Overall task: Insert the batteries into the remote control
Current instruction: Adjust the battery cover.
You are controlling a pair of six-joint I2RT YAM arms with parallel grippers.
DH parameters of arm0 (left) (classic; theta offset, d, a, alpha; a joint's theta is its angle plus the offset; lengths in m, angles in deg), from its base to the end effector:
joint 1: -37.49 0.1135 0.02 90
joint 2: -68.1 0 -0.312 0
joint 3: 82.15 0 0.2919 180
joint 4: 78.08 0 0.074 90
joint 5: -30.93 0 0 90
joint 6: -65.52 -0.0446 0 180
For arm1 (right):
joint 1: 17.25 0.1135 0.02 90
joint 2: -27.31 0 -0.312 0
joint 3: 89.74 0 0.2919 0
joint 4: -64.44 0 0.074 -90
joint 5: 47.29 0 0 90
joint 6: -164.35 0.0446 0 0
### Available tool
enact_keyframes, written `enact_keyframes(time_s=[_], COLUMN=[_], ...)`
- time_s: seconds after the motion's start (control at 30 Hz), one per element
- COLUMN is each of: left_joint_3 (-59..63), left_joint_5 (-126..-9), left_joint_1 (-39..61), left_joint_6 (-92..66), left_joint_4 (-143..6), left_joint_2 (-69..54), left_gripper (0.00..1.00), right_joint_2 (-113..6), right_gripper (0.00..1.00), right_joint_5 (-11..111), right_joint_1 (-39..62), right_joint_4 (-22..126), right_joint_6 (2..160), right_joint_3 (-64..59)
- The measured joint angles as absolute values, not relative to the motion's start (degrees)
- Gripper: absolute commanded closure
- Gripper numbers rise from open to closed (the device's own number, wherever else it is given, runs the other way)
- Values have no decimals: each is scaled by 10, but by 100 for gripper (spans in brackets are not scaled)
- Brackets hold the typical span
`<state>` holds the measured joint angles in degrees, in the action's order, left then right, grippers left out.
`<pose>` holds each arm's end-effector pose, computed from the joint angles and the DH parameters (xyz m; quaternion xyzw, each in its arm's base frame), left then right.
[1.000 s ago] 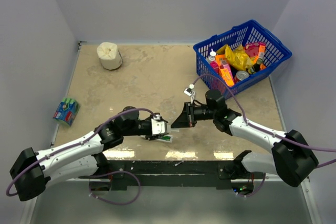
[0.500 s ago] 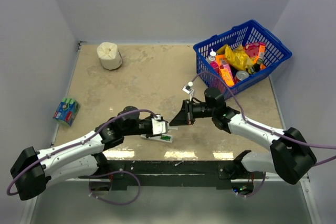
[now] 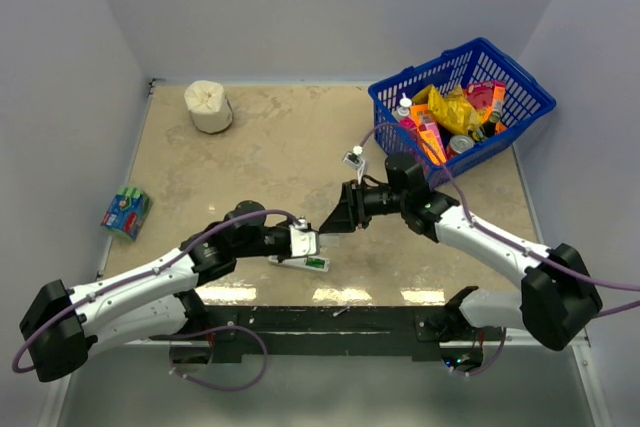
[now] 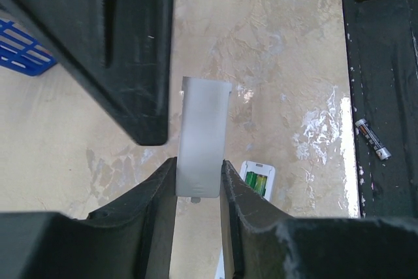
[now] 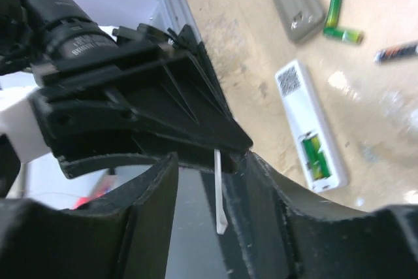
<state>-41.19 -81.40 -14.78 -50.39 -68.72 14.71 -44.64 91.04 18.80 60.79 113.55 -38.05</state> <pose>0.1249 -0.1891 0.2583 0.5965 0.5620 -0.2815 0.4991 0.2164 0.1987 0.2671 -0.2021 0.7706 0.5755 0.1846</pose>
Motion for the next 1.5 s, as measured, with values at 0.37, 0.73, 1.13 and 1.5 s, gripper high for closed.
enact_keyframes(time_s=[0.37, 0.73, 1.13, 1.5], left_joint_3=[-345, -304, -296, -296], left_joint_5=[-827, -829, -815, -808], left_joint_1=[-148, -148, -148, -146], left_joint_6=[-511, -495, -452, -425], left_joint_4=[-593, -540, -545, -550], left_joint_2=[147, 149, 148, 147], left_gripper=[91, 96, 98, 98], right_joint_2=[-389, -288, -323, -343], right_gripper=[36, 34, 41, 47], right_joint_5=[813, 733, 627, 593], right_joint_1=[188, 264, 363, 396], right_joint_4=[297, 223, 203, 192], right_joint_6=[751, 486, 419, 402], right_joint_3=[-174, -175, -175, -178])
